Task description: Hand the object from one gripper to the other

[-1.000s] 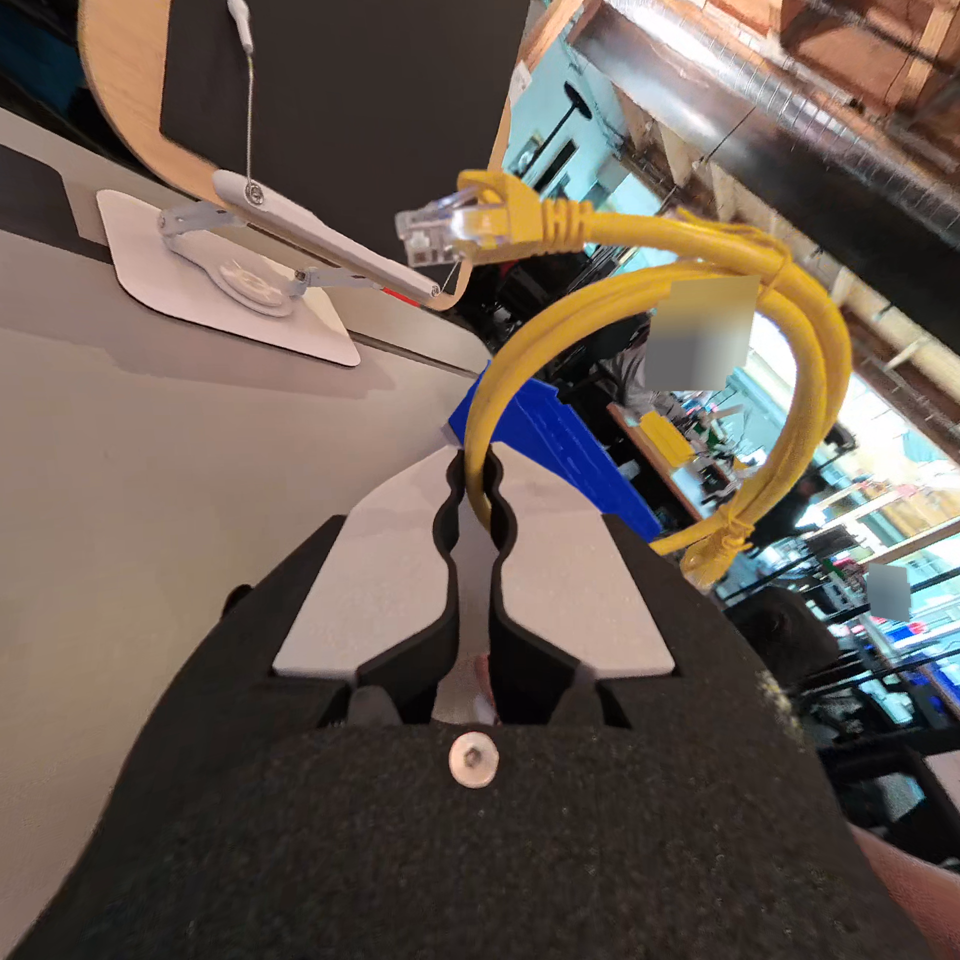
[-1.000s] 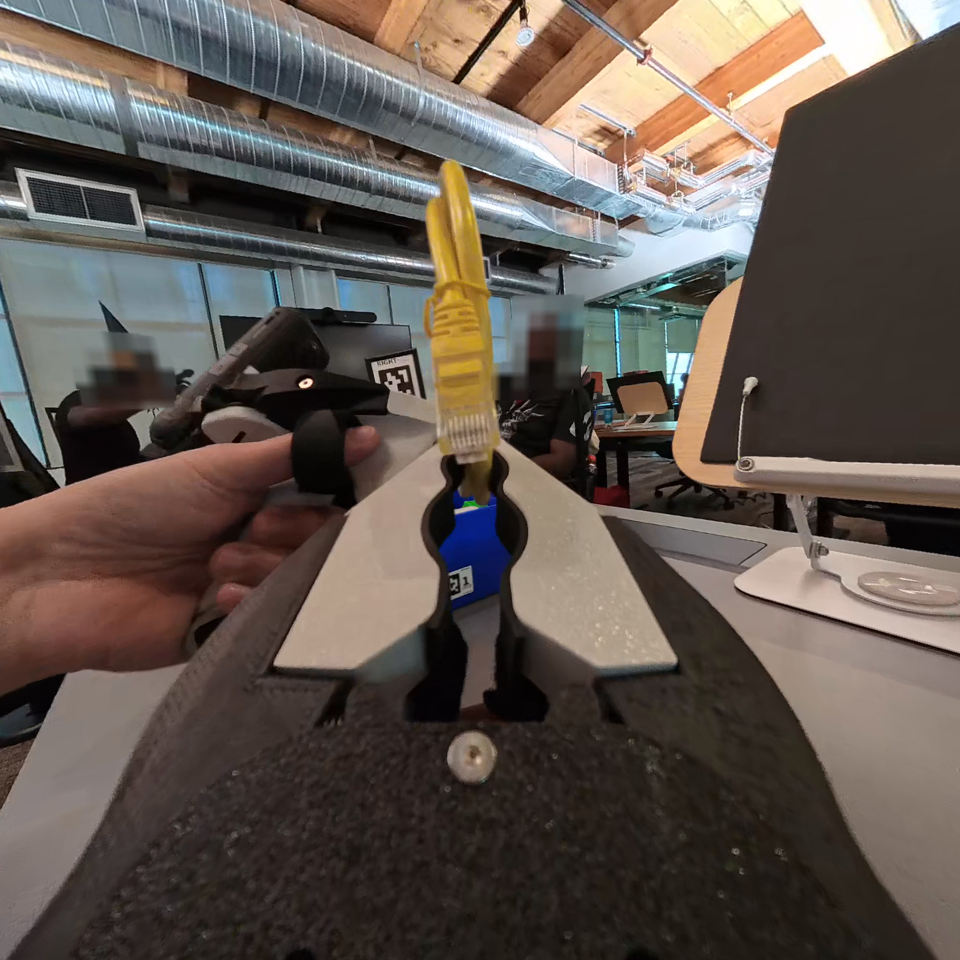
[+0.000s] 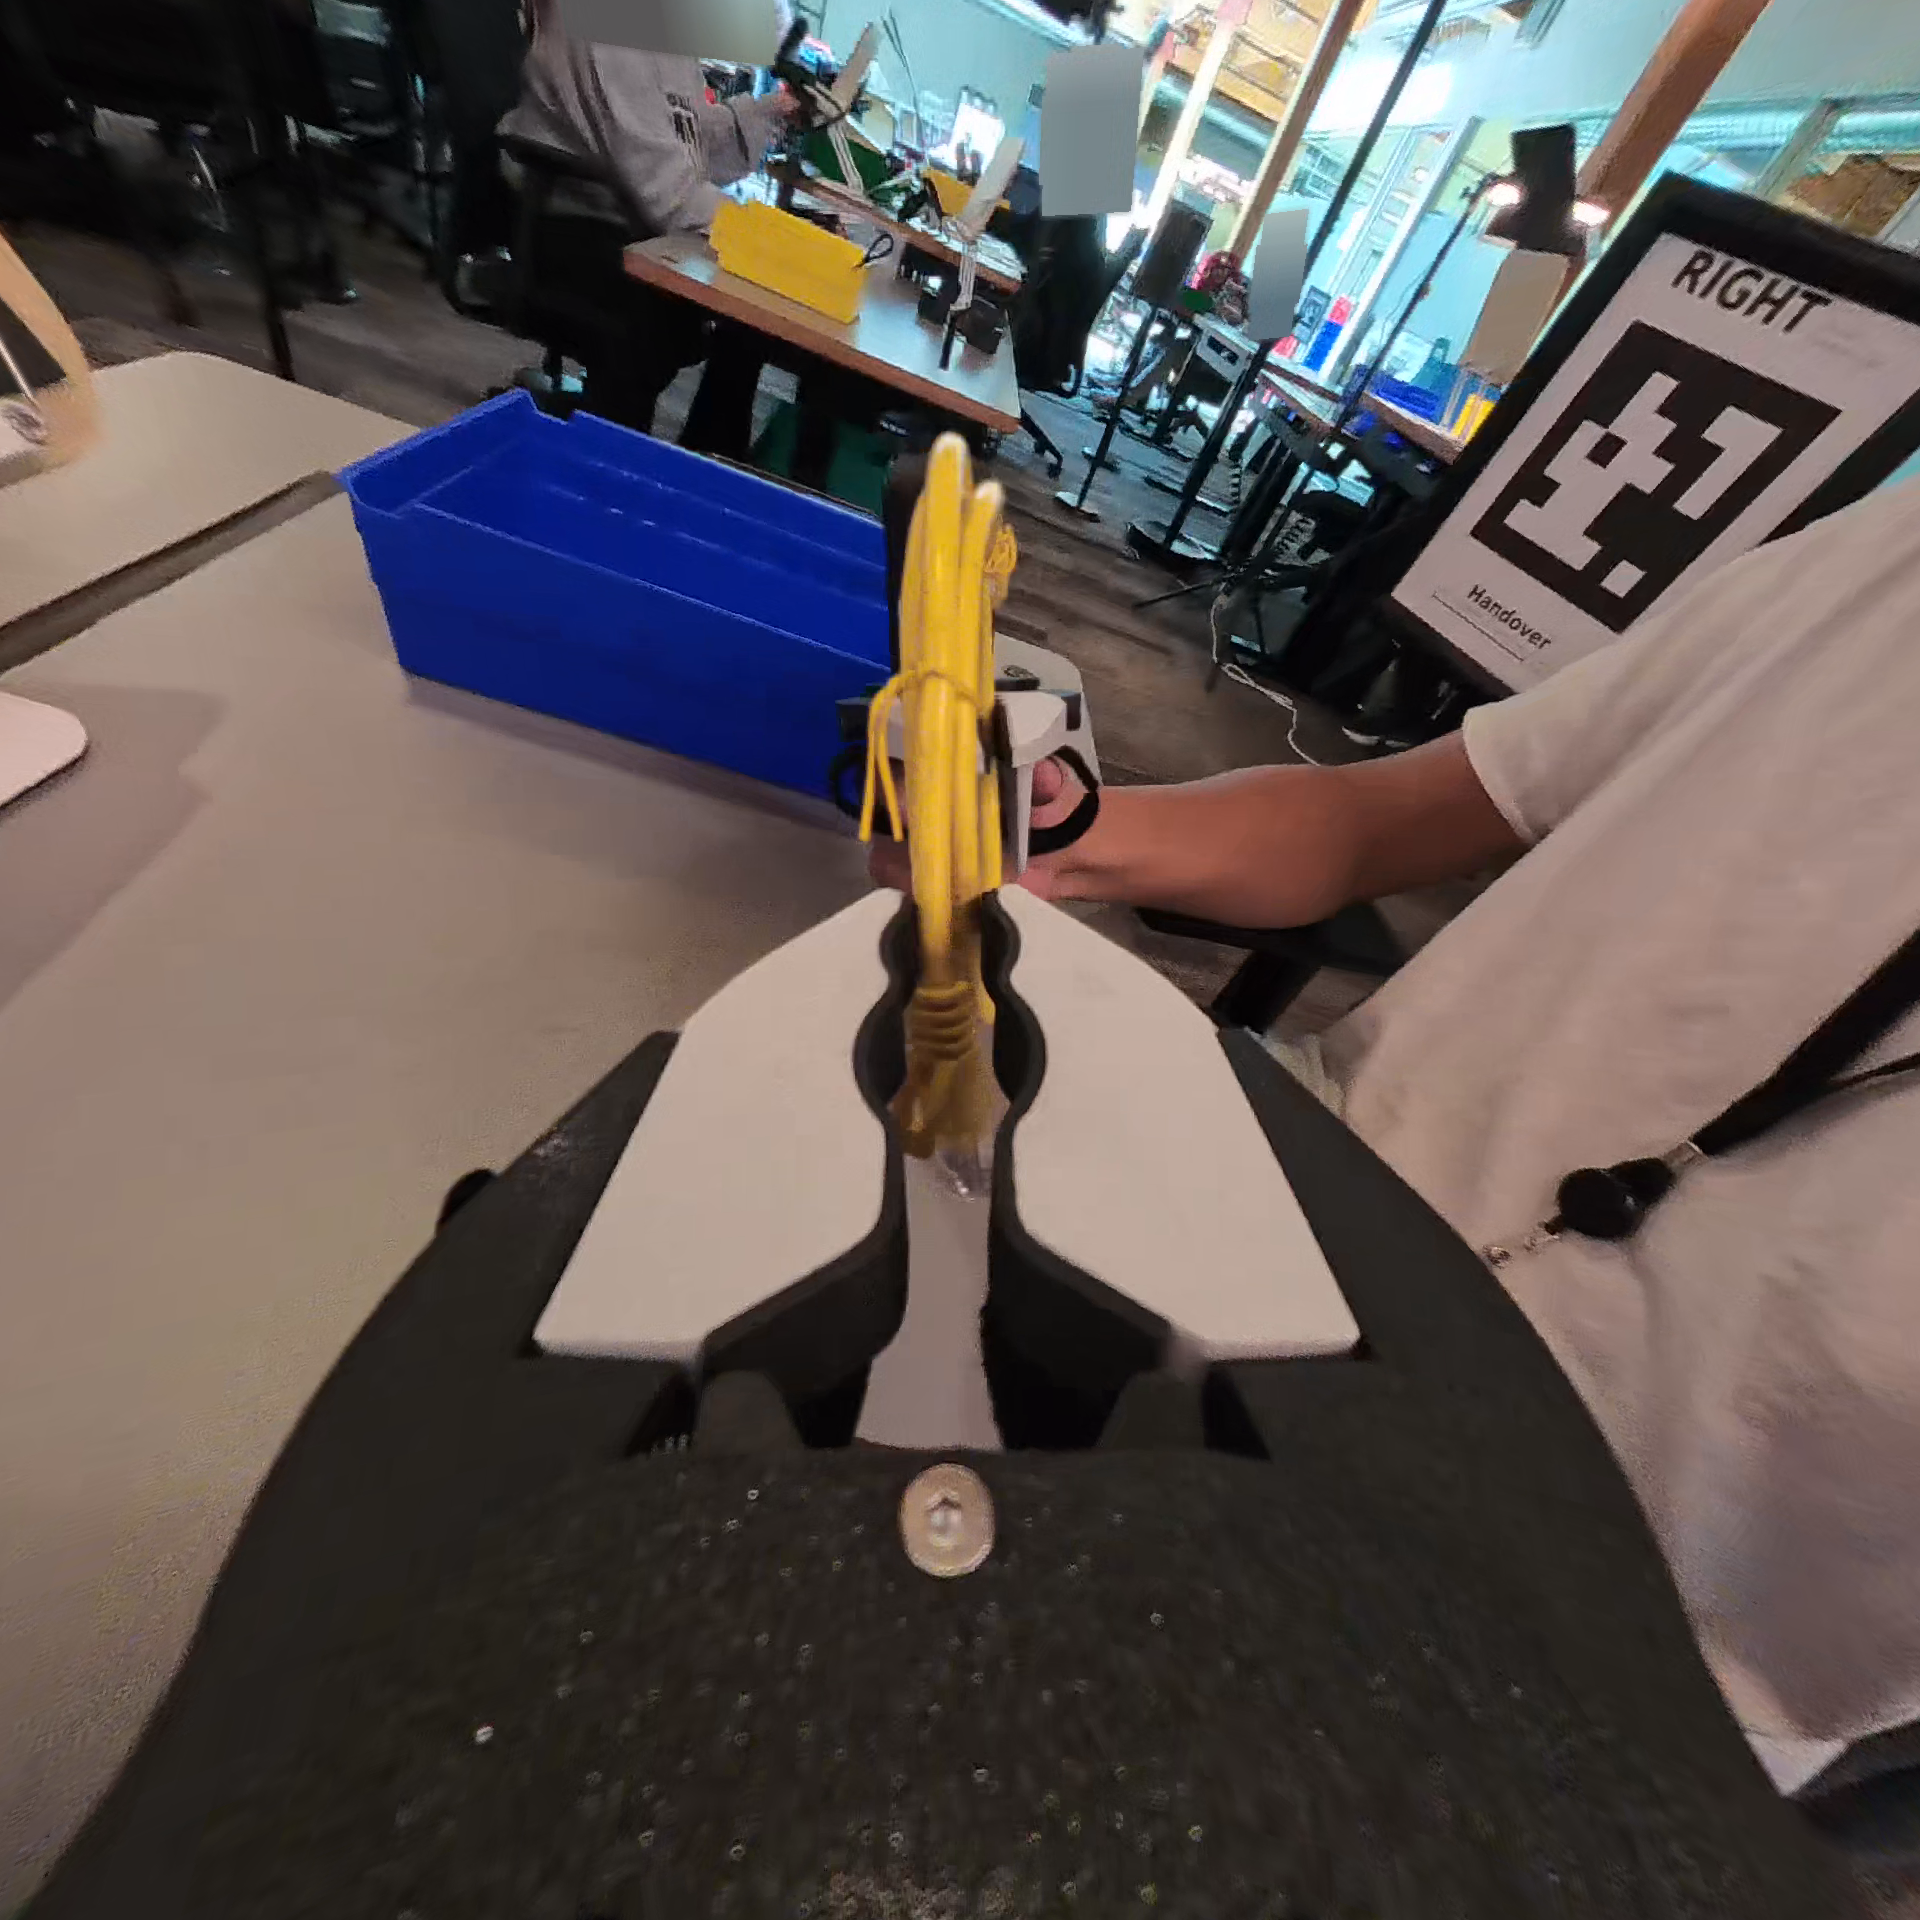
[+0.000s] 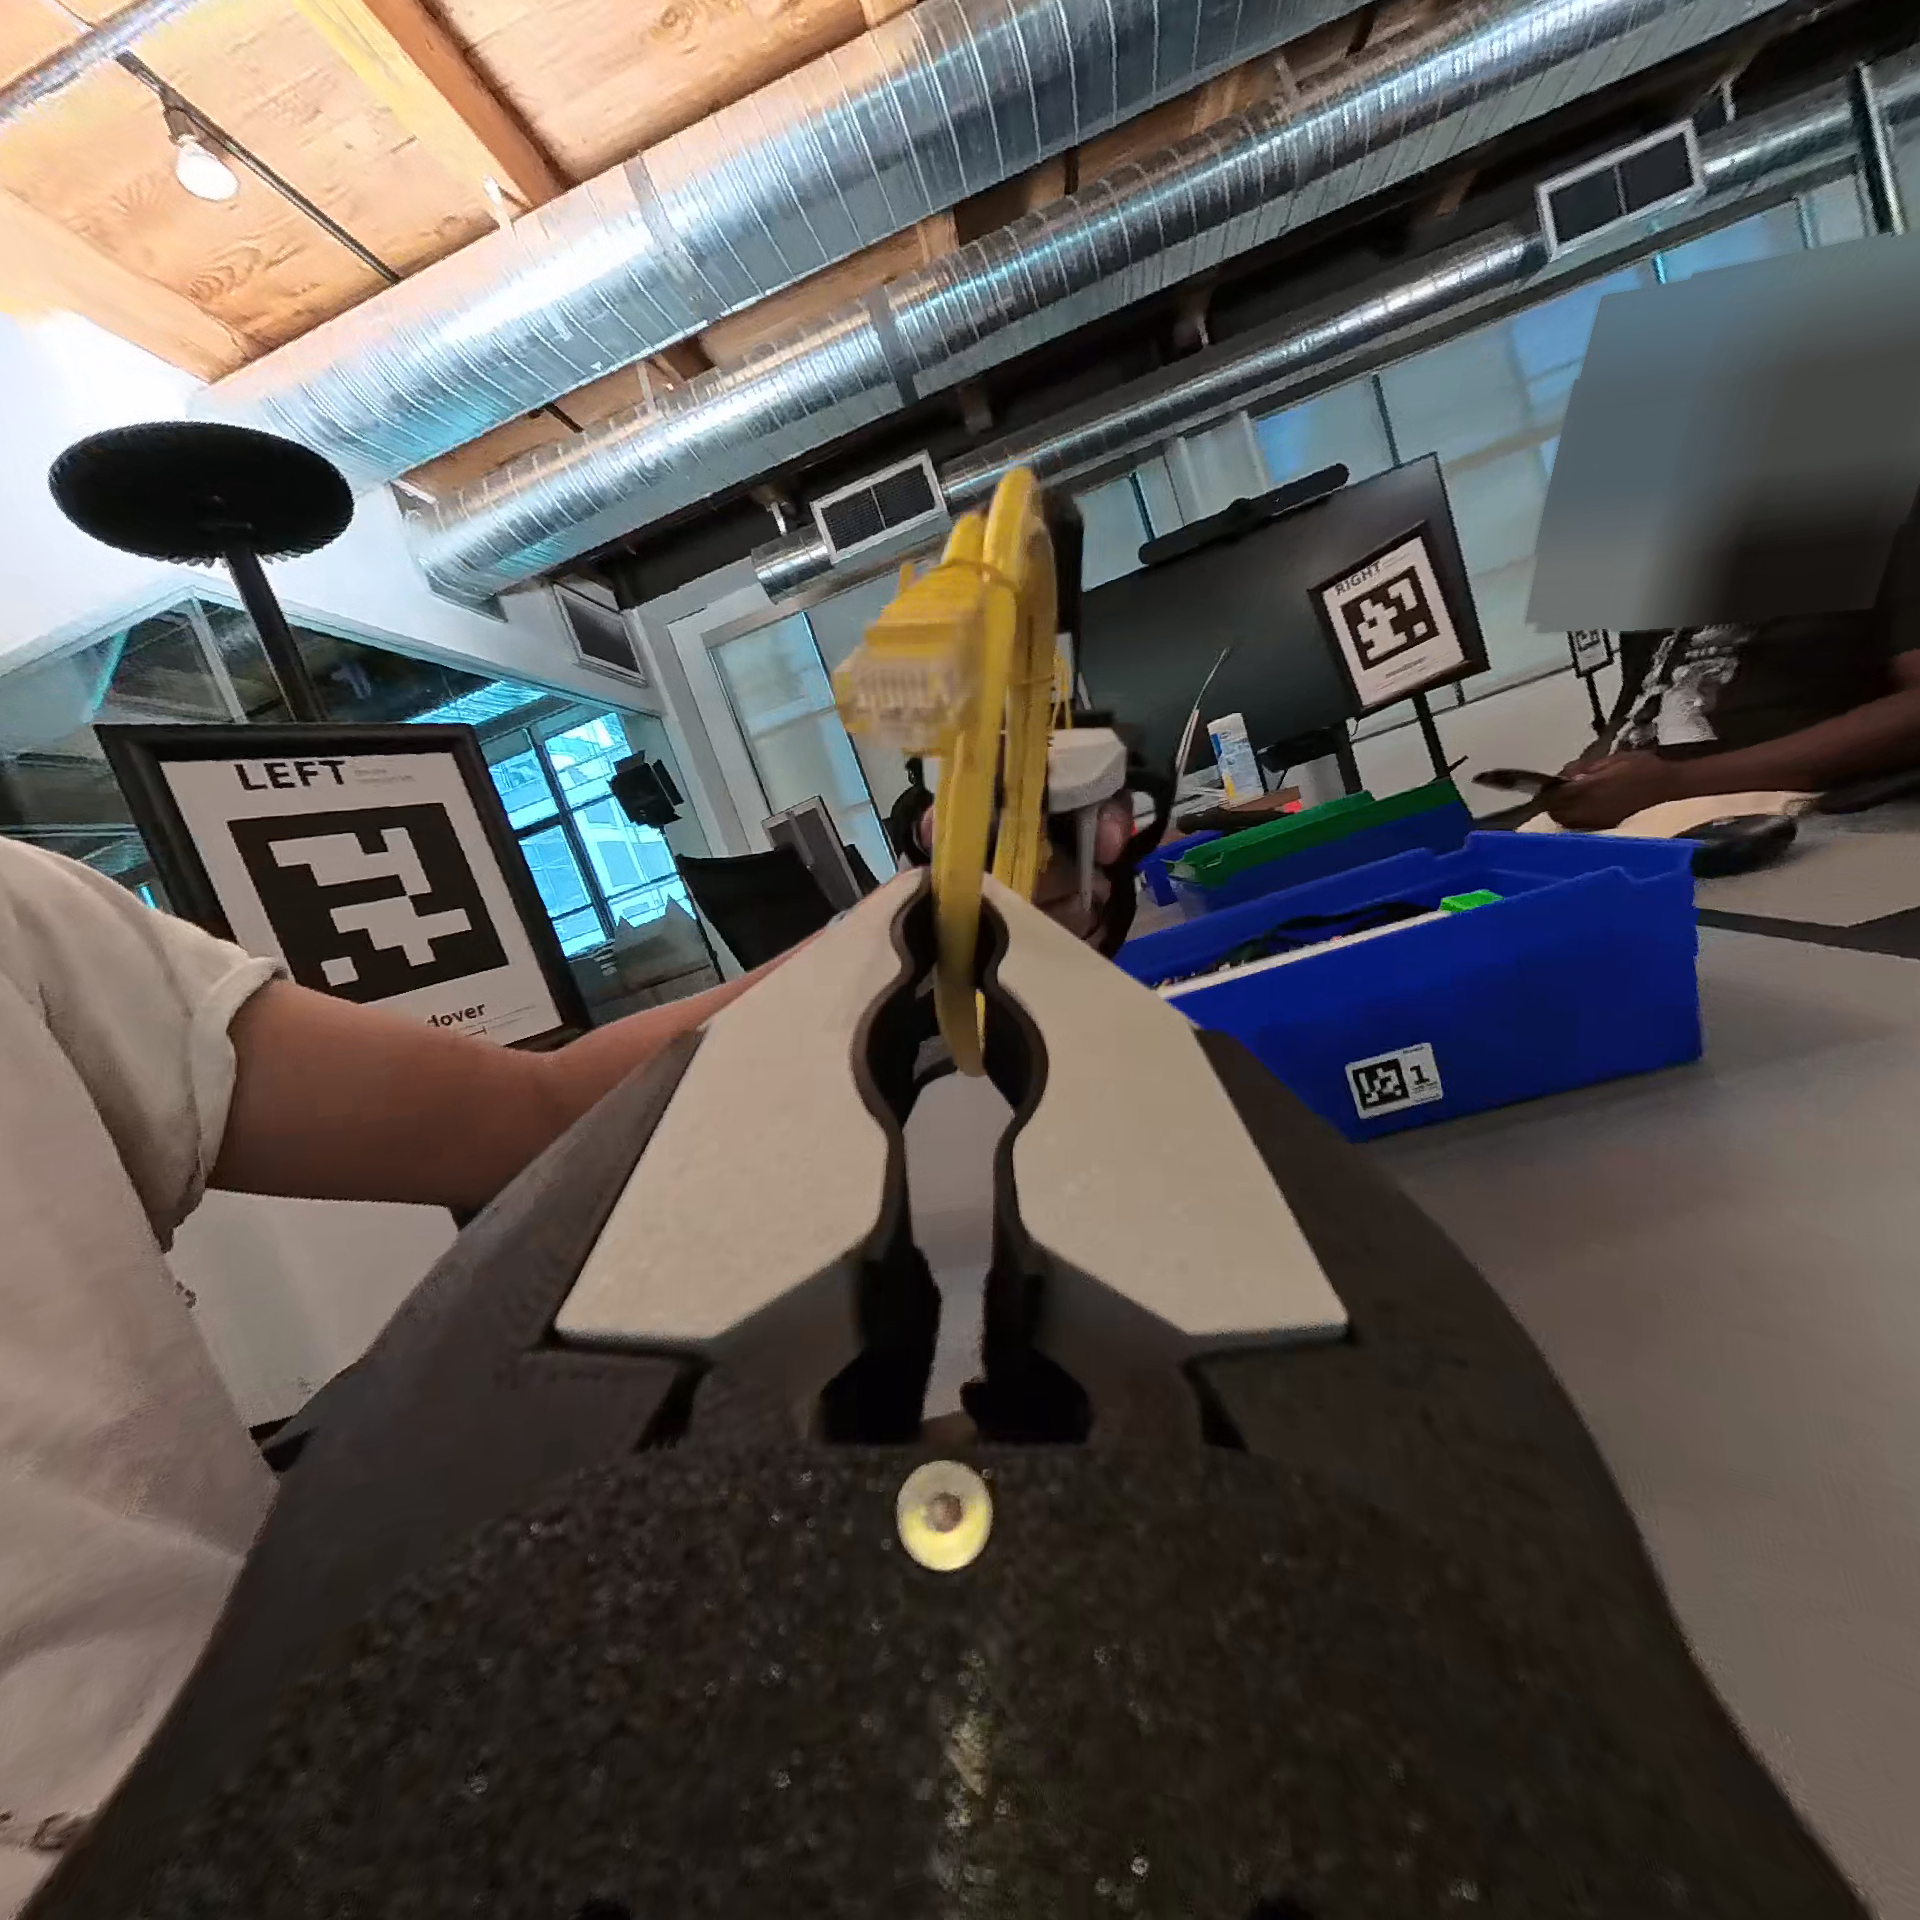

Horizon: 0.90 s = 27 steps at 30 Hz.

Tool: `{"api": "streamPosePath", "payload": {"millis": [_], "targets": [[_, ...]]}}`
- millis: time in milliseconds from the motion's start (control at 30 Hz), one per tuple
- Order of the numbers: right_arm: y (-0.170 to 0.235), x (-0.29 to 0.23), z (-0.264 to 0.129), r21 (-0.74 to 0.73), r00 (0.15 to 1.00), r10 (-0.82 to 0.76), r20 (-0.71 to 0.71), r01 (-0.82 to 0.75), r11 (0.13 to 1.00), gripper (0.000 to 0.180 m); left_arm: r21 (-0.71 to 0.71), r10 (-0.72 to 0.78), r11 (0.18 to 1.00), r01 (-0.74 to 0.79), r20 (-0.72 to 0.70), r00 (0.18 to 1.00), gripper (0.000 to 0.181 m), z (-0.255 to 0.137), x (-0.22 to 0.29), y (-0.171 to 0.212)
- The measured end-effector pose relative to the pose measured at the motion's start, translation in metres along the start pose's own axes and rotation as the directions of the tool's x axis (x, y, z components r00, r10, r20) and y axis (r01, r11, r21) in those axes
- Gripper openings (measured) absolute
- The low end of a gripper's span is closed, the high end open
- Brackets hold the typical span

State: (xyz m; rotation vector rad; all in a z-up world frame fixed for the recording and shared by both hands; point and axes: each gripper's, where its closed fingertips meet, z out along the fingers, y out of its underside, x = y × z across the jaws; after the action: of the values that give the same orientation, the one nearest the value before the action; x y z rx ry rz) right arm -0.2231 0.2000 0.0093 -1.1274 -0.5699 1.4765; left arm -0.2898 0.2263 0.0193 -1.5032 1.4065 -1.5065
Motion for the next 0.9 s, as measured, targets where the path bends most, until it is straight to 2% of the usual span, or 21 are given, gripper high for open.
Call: {"api": "streamPosePath", "payload": {"millis": [133, 200, 233, 333, 400, 467, 533, 600, 633, 700, 733, 833, 900], "targets": [[0.004, 0.014, -0.001, -0.028, 0.998, -0.003, -0.069, 0.001, 1.000, 0.005, 0.016, 0.003, 1.000, -0.004, 0.050, 0.999, 0.011, -0.002, -0.006, 0.006], [0.004, 0.022, -0.003, -0.025, 0.991, -0.034, -0.129, 0.031, 0.999, 0.016, 0.054, 0.005, 0.998, -0.010, 0.086, 0.996, 0.010, -0.005, -0.010, 0.005], [0.003, 0.027, -0.005, -0.023, 0.984, -0.054, -0.170, 0.051, 0.998, 0.026, 0.083, 0.003, 0.996, -0.011, 0.102, 0.995, 0.010, -0.008, -0.012, 0.004], [0.006, 0.040, -0.013, -0.095, 0.950, -0.154, -0.272, 0.133, 0.987, 0.038, 0.225, -0.041, 0.974, 0.006, 0.153, 0.987, 0.010, -0.022, -0.021, -0.004], [0.009, 0.052, -0.021, -0.192, 0.878, -0.305, -0.368, 0.249, 0.949, 0.046, 0.341, -0.104, 0.939, 0.036, 0.182, 0.978, 0.010, -0.033, -0.028, -0.010], [0.017, 0.064, -0.027, -0.372, 0.717, -0.547, -0.433, 0.410, 0.833, 0.055, 0.464, -0.196, 0.882, 0.086, 0.194, 0.961, 0.010, -0.044, -0.038, -0.013], [0.023, 0.065, -0.024, -0.509, 0.530, -0.731, -0.430, 0.526, 0.681, 0.055, 0.557, -0.293, 0.817, 0.150, 0.176, 0.940, 0.010, -0.050, -0.045, -0.011], [0.034, 0.061, -0.012, -0.644, 0.353, -0.873, -0.336, 0.591, 0.486, 0.058, 0.597, -0.392, 0.770, 0.226, 0.163, 0.905, 0.010, -0.047, -0.053, -0.004], [0.035, 0.059, -0.006, -0.698, 0.227, -0.932, -0.282, 0.619, 0.361, 0.060, 0.595, -0.442, 0.757, 0.268, 0.165, 0.881, 0.010, -0.041, -0.056, 0.001], [0.037, 0.053, 0.007, -0.752, -0.011, -0.987, -0.161, 0.649, 0.115, 0.057, 0.596, -0.506, 0.738, 0.317, 0.178, 0.844, 0.010, -0.029, -0.056, 0.007], [0.044, 0.053, 0.013, -0.768, -0.066, -0.993, -0.100, 0.640, 0.034, 0.057, 0.598, -0.533, 0.725, 0.342, 0.172, 0.828, 0.010, -0.022, -0.054, 0.009], [0.051, 0.062, 0.022, -0.796, -0.197, -0.980, -0.016, 0.595, -0.107, 0.057, 0.603, -0.611, 0.681, 0.416, 0.153, 0.777, 0.010, -0.003, -0.050, 0.013], [0.045, 0.063, 0.025, -0.807, -0.312, -0.950, 0.025, 0.554, -0.203, 0.056, 0.592, -0.625, 0.682, 0.430, 0.167, 0.763, 0.010, 0.005, -0.048, 0.015]]}}
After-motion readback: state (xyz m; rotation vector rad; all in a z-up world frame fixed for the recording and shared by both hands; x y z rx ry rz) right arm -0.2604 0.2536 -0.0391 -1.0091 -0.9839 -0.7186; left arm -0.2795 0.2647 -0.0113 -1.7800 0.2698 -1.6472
